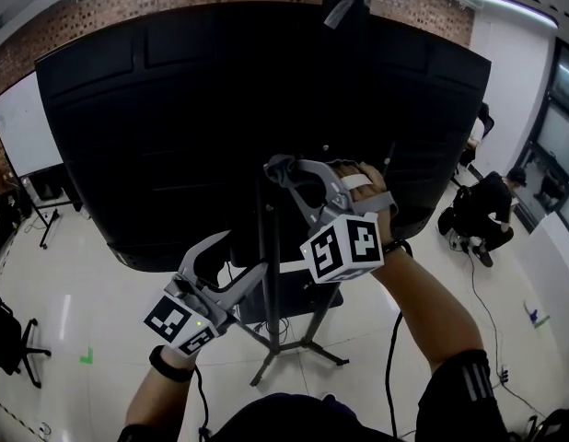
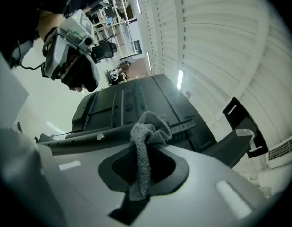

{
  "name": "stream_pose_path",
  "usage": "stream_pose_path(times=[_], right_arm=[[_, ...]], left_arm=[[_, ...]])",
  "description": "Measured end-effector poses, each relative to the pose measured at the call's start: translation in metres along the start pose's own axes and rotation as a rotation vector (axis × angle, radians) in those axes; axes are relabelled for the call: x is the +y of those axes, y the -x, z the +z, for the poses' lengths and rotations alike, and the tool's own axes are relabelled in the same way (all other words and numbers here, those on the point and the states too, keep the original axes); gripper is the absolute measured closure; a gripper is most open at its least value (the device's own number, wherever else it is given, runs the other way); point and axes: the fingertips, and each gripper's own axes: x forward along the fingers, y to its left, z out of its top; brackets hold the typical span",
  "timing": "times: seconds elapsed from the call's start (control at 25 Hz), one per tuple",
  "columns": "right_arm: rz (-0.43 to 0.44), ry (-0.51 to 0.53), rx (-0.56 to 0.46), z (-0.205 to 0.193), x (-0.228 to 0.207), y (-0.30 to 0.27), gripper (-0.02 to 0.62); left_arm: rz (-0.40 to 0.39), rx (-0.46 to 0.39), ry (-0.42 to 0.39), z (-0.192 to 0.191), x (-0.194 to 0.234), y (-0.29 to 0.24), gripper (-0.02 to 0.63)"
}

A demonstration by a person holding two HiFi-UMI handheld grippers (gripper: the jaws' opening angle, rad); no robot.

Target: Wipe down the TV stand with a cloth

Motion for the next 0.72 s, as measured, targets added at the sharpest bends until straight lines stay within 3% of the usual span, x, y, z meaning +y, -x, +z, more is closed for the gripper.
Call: stream_pose_path(times=[0.36,0.72], right_arm=[[0.07,0.04,0.066,-0.006,0.045,0.001,0.56],[0.139,0.057,0.041,-0.007,0.089,0.01,0.56]], left_arm=[[-0.01,0.025,0.068,-0.029,0.006,0.012,0.322],[0.06,0.069,0.096,-0.051,0.002,0.02,0.322]])
